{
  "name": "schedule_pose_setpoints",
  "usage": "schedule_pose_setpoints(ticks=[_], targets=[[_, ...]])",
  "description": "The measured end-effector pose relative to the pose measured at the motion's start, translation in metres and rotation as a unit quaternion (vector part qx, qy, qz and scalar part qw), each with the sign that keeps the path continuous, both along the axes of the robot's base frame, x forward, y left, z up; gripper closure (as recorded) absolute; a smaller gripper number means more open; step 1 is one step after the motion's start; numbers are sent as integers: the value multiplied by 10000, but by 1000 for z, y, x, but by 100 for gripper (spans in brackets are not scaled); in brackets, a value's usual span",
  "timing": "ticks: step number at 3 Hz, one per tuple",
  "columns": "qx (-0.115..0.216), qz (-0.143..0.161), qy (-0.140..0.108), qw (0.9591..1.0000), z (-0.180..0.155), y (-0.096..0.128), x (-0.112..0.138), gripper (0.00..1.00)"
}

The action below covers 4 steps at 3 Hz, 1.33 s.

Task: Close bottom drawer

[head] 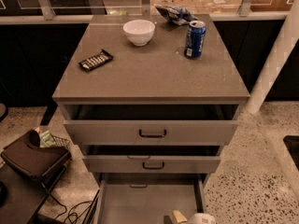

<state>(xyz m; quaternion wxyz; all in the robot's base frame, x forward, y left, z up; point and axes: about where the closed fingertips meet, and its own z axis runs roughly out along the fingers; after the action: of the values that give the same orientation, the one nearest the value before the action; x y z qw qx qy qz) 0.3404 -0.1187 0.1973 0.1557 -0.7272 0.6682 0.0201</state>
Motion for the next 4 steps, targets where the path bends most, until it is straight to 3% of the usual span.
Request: schedule_pose_setpoints(ticks=[1,2,4], targets=[[-143,85,-25,9999,-10,-1,3,0],[-130,80,-15,9999,-10,-1,2,18],[-123,83,2,9999,-11,0,0,65]])
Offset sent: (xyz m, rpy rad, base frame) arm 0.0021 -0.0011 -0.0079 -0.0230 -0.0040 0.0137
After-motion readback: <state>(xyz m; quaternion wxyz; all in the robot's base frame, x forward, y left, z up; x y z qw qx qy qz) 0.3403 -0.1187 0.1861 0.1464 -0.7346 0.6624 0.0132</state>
